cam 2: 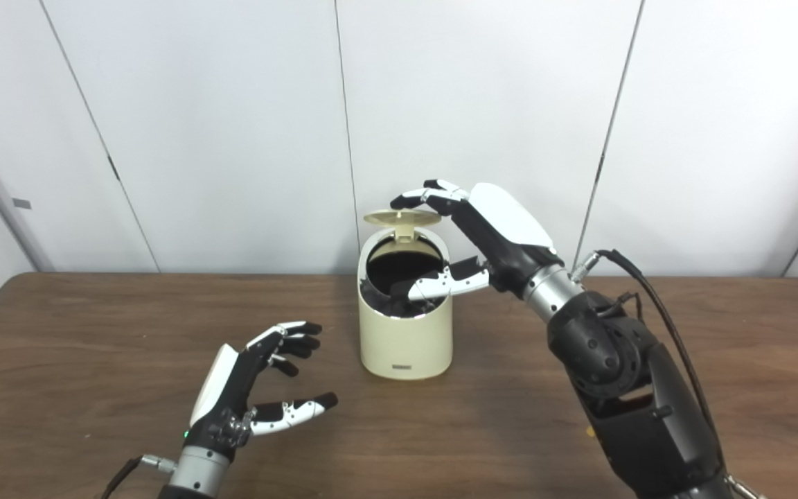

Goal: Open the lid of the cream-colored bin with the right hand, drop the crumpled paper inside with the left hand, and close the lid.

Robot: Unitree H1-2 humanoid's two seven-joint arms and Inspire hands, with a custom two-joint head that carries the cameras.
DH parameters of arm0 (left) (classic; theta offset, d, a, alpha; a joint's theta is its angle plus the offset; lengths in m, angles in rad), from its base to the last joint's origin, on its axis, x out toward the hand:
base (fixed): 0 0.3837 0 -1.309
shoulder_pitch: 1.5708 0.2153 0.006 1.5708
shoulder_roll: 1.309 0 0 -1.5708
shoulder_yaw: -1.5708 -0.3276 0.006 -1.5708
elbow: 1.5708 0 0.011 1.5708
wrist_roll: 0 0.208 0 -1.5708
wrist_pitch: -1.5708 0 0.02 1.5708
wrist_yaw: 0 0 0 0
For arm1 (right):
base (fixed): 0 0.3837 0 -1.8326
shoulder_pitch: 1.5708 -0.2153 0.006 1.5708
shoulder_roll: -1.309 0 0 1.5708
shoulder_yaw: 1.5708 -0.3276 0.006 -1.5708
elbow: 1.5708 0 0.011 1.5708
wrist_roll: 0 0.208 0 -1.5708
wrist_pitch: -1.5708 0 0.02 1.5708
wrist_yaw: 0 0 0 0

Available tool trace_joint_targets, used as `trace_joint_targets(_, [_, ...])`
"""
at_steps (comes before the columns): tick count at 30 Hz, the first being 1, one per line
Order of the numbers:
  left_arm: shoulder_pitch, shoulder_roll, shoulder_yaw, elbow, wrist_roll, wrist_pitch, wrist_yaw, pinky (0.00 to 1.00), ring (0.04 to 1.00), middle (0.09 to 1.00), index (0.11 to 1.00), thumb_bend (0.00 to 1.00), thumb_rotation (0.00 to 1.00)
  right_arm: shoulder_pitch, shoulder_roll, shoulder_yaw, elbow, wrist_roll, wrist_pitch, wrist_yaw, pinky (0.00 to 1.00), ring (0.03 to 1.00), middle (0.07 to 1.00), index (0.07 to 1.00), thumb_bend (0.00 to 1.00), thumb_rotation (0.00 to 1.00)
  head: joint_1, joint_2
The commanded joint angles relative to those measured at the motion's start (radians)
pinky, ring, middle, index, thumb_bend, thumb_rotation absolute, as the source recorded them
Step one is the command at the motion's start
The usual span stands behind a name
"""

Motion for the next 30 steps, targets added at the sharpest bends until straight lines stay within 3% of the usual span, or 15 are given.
trace_joint_targets(1, [-0.025,-0.002,0.005,-0.037,-0.001,-0.004,0.002,0.57,0.686,0.702,0.753,0.74,0.09,-0.04,-0.008,-0.001,-0.036,-0.006,-0.008,-0.001,0.78,0.931,0.817,0.768,0.71,0.49,0.0,0.0])
trace_joint_targets(6, [-0.024,-0.003,0.005,-0.042,-0.003,0.0,0.001,0.57,0.684,0.702,0.756,0.74,0.09,-0.035,-0.012,0.002,-0.045,-0.02,-0.006,0.005,0.77,0.925,0.814,0.765,0.73,0.52,0.002,0.007])
trace_joint_targets(17, [-0.021,-0.002,0.007,-0.051,-0.002,-0.002,0.002,0.57,0.671,0.695,0.747,0.74,0.07,-0.009,-0.037,0.031,-0.043,-0.06,-0.032,0.028,0.81,0.901,0.778,0.748,0.7,0.45,0.007,0.025])
trace_joint_targets(20, [-0.019,-0.001,0.008,-0.056,-0.001,0.002,-0.001,0.59,0.677,0.696,0.747,0.74,0.08,-0.002,-0.047,0.047,-0.039,-0.071,-0.034,0.038,0.87,0.914,0.775,0.755,0.7,0.47,0.007,0.03])
trace_joint_targets(30, [-0.014,0.001,0.008,-0.069,-0.004,0.015,-0.006,0.61,0.679,0.696,0.744,0.74,0.08,0.033,-0.046,0.054,-0.035,-0.083,-0.017,0.056,0.87,0.937,0.776,0.757,0.73,0.49,0.008,0.048])
